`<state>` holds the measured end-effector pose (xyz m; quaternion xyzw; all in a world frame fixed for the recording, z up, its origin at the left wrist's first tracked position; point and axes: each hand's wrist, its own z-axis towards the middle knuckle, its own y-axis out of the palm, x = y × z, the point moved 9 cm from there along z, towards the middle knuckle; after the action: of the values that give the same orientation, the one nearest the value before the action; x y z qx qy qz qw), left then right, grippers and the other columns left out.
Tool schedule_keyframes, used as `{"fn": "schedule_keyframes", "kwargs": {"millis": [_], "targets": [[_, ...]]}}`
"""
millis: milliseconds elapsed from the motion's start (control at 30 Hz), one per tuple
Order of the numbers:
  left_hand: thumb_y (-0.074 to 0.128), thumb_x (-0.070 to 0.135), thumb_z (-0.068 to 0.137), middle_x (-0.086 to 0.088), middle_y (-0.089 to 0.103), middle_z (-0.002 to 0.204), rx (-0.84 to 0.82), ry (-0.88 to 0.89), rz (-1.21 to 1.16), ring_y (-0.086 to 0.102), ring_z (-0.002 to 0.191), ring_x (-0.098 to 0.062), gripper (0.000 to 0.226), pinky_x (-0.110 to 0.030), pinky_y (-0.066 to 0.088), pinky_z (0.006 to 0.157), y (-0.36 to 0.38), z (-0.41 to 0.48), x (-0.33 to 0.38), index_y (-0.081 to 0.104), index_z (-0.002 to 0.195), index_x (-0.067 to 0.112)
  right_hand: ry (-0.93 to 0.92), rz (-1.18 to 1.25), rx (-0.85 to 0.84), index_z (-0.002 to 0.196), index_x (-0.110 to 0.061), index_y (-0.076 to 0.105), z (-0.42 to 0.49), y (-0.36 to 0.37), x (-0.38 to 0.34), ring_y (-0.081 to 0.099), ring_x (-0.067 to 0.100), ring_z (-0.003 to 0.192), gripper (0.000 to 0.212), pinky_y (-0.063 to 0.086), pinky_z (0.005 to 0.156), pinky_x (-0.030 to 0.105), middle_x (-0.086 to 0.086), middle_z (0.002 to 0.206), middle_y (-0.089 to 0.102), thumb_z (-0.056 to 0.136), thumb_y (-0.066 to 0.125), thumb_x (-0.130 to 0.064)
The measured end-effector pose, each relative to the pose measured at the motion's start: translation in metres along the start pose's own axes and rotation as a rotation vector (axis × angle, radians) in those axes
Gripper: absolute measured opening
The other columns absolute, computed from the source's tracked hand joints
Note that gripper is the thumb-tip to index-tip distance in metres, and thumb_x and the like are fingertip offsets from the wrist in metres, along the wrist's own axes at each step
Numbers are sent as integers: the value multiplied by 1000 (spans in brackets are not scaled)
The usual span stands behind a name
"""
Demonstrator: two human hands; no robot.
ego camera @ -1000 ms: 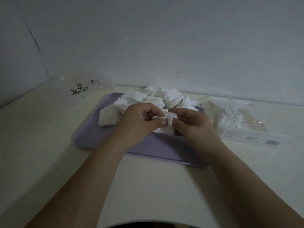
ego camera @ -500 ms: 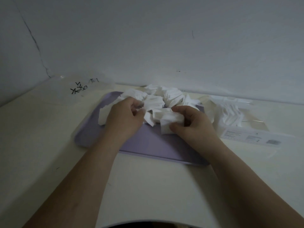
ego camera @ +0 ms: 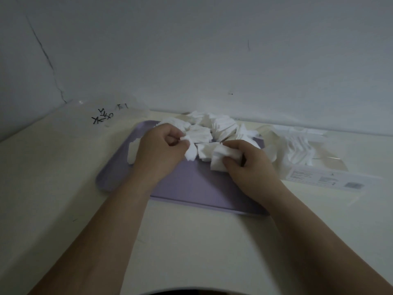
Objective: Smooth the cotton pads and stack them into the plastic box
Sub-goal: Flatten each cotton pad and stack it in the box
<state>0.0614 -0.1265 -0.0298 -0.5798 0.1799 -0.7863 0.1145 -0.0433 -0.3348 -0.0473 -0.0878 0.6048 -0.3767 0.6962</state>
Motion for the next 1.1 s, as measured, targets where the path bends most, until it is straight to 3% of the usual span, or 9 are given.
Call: {"fn": "schedule_keyframes", "kwargs": {"millis": [100,233,333,500,567,700,867,1000,1100], "targets": [[77,8,88,3,69,71,-50,-31,-335,58,58,-5,13,-22,46,58,0,-6,16,73,83,19,23,56,27,128,-27,67,2,-2,5,61,-3,88,36,40,72,1,-14,108,70,94,65,-17],[70,1,91,-10,69,82,-307,-106,-672,67,72,-24,20,-34,57,65,27,-15,25,68,81,18,65,193,81,130,-26,68,3,-9,11,65,0,91,37,47,79,8,-10,110,73,94,69,-17],[65,-3,96,-16,70,92,-370,-159,-634,72,81,-31,15,-42,64,77,41,-22,19,64,93,11,91,344,52,121,-28,73,3,-5,13,74,15,94,34,61,88,40,-7,103,78,89,77,-19],[68,0,95,-25,75,109,-399,-262,-572,72,87,-34,25,-38,60,73,52,-24,4,64,119,8,76,406,34,116,-25,74,3,1,12,75,24,94,33,61,89,54,-3,101,79,84,82,-19],[74,0,92,-22,75,113,-415,-226,-566,72,90,-33,36,-38,59,75,54,-25,4,64,125,9,66,418,22,116,-24,75,3,2,11,76,25,95,34,61,88,56,-2,101,79,83,83,-22],[75,-6,88,-10,77,102,-460,-123,-481,64,85,-21,36,-27,51,61,56,-28,10,68,120,10,85,467,1,115,-23,76,2,2,13,76,23,97,31,62,88,53,-1,101,80,84,84,-25],[72,-7,90,-17,77,104,-459,-107,-447,68,83,-23,32,-29,53,59,54,-28,10,69,115,13,97,450,123,115,-27,76,7,-4,22,76,19,95,29,63,87,50,-5,101,79,87,78,-36],[75,0,87,-8,77,97,-435,-126,-530,69,83,-18,26,-32,52,63,52,-23,10,68,107,14,92,390,142,126,-27,72,7,-9,25,74,13,100,39,62,92,46,-8,110,77,89,74,-40],[75,2,85,-9,77,105,-514,-128,-612,69,91,-21,43,-33,54,67,60,-29,15,64,124,17,101,455,81,126,-24,71,7,-3,25,75,17,99,42,62,92,47,-3,108,78,86,74,-35]]}}
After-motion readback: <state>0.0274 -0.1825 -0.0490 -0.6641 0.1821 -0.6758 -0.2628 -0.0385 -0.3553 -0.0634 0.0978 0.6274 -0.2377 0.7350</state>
